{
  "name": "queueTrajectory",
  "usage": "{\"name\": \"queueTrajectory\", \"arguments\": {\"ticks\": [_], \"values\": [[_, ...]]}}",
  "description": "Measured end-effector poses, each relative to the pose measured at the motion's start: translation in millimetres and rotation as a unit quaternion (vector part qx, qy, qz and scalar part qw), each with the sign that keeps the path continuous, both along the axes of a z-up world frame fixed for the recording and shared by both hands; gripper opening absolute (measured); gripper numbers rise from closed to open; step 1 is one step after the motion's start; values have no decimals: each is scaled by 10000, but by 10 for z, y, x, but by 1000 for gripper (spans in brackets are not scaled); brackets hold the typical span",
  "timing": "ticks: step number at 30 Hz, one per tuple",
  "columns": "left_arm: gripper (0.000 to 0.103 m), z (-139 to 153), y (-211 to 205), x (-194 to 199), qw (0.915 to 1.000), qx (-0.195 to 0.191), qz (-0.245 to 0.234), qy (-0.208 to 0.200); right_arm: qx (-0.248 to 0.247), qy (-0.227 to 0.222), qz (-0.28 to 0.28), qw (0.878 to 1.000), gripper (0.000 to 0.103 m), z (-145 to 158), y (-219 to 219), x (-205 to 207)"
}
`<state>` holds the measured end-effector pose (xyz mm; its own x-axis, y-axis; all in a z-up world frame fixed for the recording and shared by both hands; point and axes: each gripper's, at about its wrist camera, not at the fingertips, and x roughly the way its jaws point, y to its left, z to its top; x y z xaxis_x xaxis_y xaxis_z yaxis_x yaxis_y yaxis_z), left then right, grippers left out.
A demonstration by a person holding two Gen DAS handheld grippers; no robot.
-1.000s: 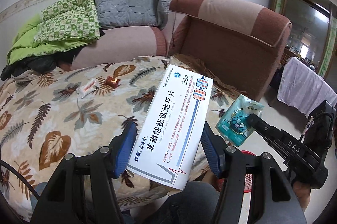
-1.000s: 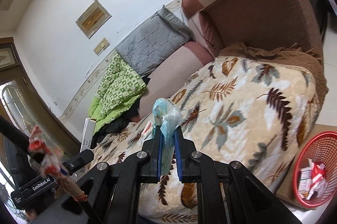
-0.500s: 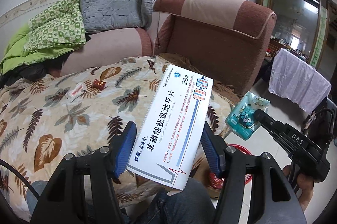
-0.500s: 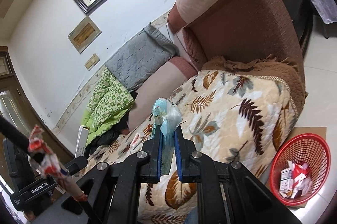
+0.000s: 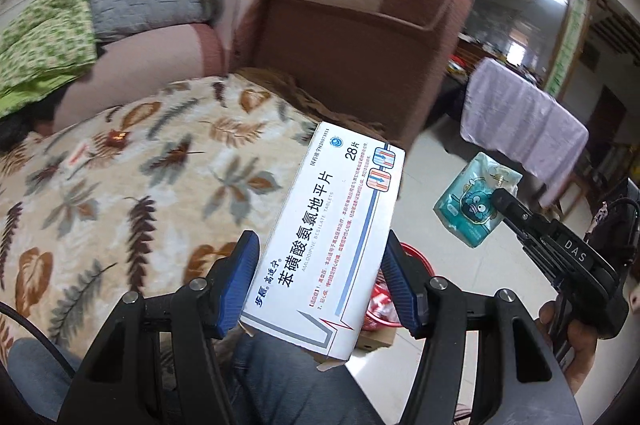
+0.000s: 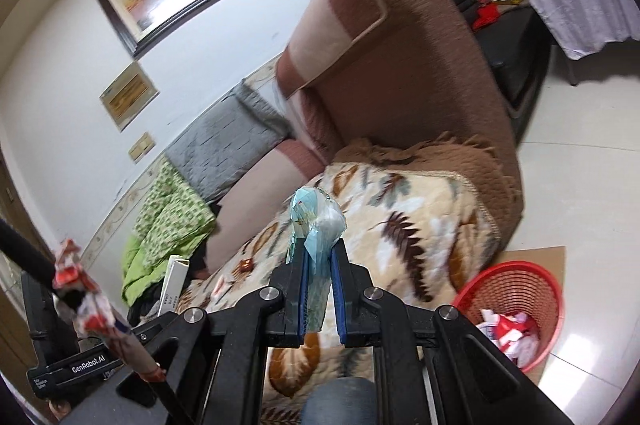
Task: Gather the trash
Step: 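Carry the white medicine box and teal packet off the blanket over the red basket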
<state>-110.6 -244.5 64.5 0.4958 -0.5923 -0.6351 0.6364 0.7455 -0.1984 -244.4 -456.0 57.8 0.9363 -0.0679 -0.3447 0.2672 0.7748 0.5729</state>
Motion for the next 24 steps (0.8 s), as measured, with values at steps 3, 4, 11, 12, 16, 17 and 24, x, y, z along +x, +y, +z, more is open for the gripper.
{"name": "queueTrajectory", "arguments": {"ticks": [3, 4, 11, 12, 16, 17, 24], "values": [[60, -39, -207, -59, 9997, -51, -259, 7, 47, 55, -203, 9998, 12, -29, -138, -129], [60, -60, -277, -74, 9995, -32, -308, 11, 77, 63, -257, 9996, 12, -37, -181, -166], [60, -169, -669, -215, 9987, 229, -409, -202, 147, 144, -549, 9983, 12, -62, -396, -336], [60, -174, -702, -225, 9986, 236, -430, -202, 150, 176, -591, 9980, 12, -73, -413, -344], [60, -184, -813, -251, 9980, 294, -508, -224, 169, 307, -668, 9971, 12, -134, -464, -335], [60, -191, -836, -253, 9979, 304, -522, -228, 189, 328, -683, 9970, 12, -153, -477, -336], [60, -233, -953, -244, 9970, 422, -580, -282, 287, 463, -769, 9956, 13, -256, -556, -329]]}}
